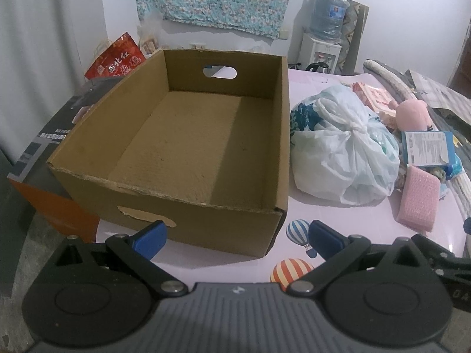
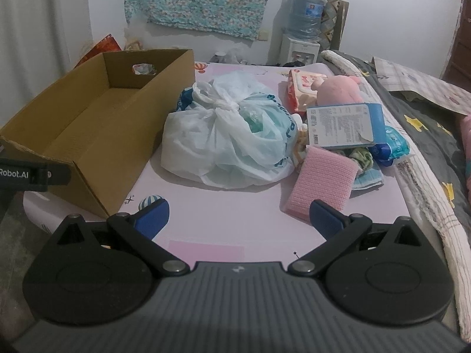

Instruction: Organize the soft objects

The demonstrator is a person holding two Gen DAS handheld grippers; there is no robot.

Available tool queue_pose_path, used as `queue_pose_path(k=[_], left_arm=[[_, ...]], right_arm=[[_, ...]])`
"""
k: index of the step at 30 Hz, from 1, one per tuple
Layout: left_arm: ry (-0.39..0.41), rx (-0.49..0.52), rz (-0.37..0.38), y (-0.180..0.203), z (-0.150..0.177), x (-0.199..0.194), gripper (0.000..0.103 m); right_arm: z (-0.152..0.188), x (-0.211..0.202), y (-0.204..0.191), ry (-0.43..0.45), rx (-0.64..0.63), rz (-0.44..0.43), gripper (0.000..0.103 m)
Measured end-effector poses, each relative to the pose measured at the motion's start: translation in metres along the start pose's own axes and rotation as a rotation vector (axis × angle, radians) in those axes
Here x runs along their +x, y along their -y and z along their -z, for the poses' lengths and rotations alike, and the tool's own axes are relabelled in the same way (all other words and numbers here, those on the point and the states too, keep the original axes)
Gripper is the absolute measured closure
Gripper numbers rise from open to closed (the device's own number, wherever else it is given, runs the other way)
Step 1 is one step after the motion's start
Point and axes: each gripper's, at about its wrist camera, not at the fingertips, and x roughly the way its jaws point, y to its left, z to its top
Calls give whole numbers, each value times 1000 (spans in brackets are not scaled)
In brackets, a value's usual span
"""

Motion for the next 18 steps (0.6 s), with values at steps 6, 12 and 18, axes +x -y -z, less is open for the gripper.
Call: queue_pose_path(k=[6, 12, 18], left_arm=[[1, -1, -1, -2, -2, -1, 0], [1, 0, 0, -2, -2, -1, 0], [2, 0, 0, -2, -2, -1, 0]], right_arm=[[0, 0, -1, -1, 0, 1, 1], [-1, 1, -1, 0, -2, 1, 1], [-2, 2, -3, 0, -4, 1, 1]])
